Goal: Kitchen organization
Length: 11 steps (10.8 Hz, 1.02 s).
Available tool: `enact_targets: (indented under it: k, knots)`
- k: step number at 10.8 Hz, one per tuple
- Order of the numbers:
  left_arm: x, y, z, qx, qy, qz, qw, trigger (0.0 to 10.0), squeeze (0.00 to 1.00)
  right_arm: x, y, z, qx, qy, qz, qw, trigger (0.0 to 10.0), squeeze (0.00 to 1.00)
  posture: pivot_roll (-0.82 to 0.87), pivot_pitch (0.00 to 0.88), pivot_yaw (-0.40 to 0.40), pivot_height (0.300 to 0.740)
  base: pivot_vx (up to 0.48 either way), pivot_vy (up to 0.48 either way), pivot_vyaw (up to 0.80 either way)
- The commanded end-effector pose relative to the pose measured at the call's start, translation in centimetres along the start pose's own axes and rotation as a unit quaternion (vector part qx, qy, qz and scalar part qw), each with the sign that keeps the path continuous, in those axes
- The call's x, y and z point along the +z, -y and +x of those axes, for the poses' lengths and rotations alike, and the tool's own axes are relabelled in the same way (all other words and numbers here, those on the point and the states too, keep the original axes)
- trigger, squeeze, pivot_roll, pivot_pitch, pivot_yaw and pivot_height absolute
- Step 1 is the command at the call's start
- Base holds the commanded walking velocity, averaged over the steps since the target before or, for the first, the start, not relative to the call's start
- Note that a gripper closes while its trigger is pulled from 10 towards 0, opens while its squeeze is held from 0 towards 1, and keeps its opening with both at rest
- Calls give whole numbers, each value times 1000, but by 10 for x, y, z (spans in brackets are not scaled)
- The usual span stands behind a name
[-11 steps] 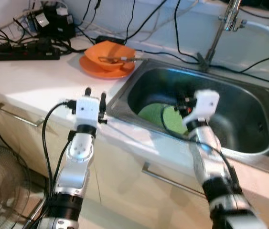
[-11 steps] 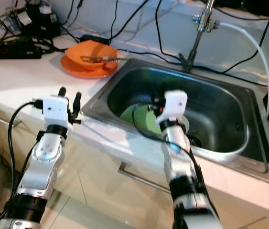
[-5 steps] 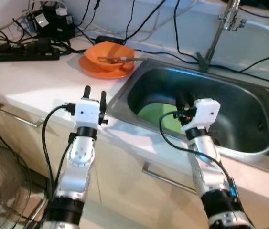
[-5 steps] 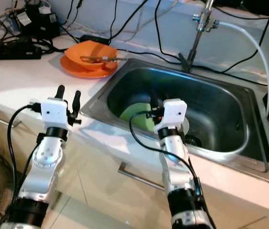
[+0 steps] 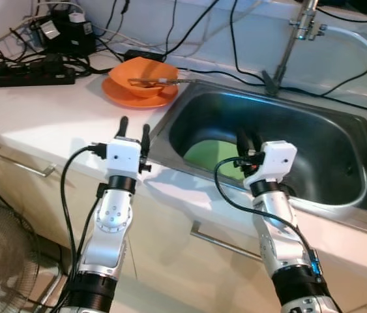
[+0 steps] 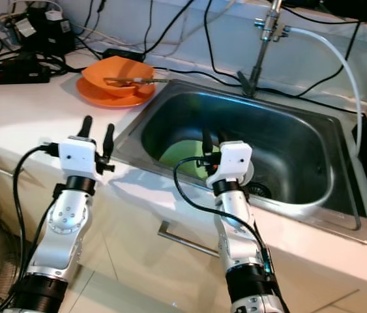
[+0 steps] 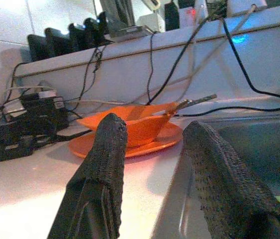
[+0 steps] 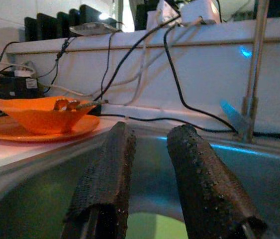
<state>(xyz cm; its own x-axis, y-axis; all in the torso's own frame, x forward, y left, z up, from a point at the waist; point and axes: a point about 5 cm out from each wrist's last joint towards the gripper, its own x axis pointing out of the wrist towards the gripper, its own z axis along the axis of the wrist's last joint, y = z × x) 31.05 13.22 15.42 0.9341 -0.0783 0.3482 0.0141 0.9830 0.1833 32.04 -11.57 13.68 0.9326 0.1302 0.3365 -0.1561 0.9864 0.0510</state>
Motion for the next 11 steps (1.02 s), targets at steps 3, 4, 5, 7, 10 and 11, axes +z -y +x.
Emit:
enact_targets:
  k: [3, 4, 5, 7, 10, 11]
  knots:
    - [-2, 1, 1, 0, -10, -4, 1000, 10000, 0, 0, 1, 1, -3, -7, -10, 1000, 10000, 0, 206, 0, -34, 740, 0, 319, 0]
    - [-3, 2, 1, -1, -13, -6, 1000, 10000, 0, -1, -1, 2, -1, -9, -20, 1000, 10000, 0, 208, 0, -34, 740, 0, 319, 0]
    - [-4, 3, 0, -2, -16, -7, 1000, 10000, 0, -2, -3, 2, 1, -16, -11, 1000, 10000, 0, 207, 0, -32, 740, 0, 334, 0]
    - [-4, 2, 0, -3, -19, -6, 1000, 10000, 0, -3, -4, 3, 0, -22, -6, 1000, 10000, 0, 205, 0, -29, 740, 0, 334, -384]
    - [-4, 2, 2, -3, -23, -6, 1000, 10000, 0, -3, -3, 3, -5, -25, -5, 1000, 10000, 0, 209, 0, -32, 740, 0, 334, 0]
    - [-4, 1, 1, -3, -24, -5, 1000, 10000, 0, -4, -5, 4, -6, -31, -1, 1000, 10000, 0, 213, 0, -31, 740, 0, 341, -775]
